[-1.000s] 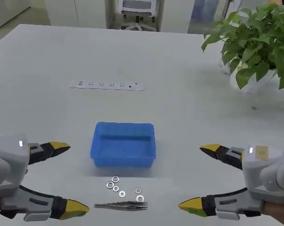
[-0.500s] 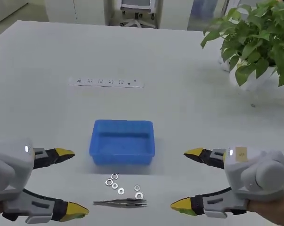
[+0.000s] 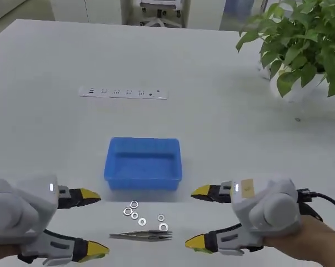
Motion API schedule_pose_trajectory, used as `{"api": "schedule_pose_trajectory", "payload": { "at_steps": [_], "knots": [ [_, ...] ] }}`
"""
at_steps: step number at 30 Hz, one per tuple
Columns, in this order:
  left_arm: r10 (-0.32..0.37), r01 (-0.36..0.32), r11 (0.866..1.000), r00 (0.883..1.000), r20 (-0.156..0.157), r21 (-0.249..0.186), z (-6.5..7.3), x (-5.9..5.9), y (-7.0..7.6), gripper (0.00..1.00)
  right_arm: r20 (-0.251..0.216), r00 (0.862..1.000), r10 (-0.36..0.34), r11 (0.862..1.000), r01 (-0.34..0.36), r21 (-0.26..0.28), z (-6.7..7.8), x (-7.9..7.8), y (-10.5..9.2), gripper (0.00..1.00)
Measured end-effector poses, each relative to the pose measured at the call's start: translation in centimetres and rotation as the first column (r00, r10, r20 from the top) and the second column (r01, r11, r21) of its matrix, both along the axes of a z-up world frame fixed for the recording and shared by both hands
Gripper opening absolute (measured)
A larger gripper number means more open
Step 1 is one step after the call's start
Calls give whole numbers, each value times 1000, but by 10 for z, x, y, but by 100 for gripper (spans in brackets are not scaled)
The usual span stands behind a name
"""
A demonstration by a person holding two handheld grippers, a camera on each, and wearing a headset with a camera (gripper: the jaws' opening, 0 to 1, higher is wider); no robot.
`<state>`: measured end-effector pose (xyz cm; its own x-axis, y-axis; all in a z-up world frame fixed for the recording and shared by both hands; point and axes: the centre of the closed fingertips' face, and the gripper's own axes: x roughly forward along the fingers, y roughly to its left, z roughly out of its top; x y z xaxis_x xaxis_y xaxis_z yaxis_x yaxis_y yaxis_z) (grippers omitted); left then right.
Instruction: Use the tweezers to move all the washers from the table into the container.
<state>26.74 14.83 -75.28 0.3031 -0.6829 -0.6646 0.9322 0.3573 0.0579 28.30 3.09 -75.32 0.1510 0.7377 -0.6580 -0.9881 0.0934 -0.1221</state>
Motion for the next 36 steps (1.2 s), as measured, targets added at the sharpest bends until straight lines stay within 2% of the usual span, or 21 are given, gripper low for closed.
{"api": "schedule_pose_trajectory", "payload": {
  "at_steps": [5, 8, 15, 25, 30, 36],
  "knots": [
    [-28, 28, 999, 1000, 5, 22, -9, 1, -3, 50, -3, 998, 56, 998, -56, -30, -9, -4, 13, 44],
    [-54, 54, 997, 999, -4, 47, -15, -1, -4, 43, -4, 996, 90, 994, -90, -55, -16, -5, 20, 40],
    [-89, 89, 992, 996, -10, 87, -24, -1, -4, 36, -15, 989, 148, 985, -149, -82, -27, -9, 36, 32],
    [-137, 139, 979, 990, -25, 151, -37, -2, -4, 28, -31, 980, 197, 972, -199, -123, -41, -12, 51, 25],
    [-150, 152, 974, 988, -24, 167, -40, 1, -5, 24, -28, 978, 207, 965, -209, -156, -48, -11, 53, 21],
    [-176, 180, 966, 984, -41, 186, -46, 1, -7, 19, -36, 977, 211, 958, -214, -189, -55, -10, 56, 18]
  ]
}}
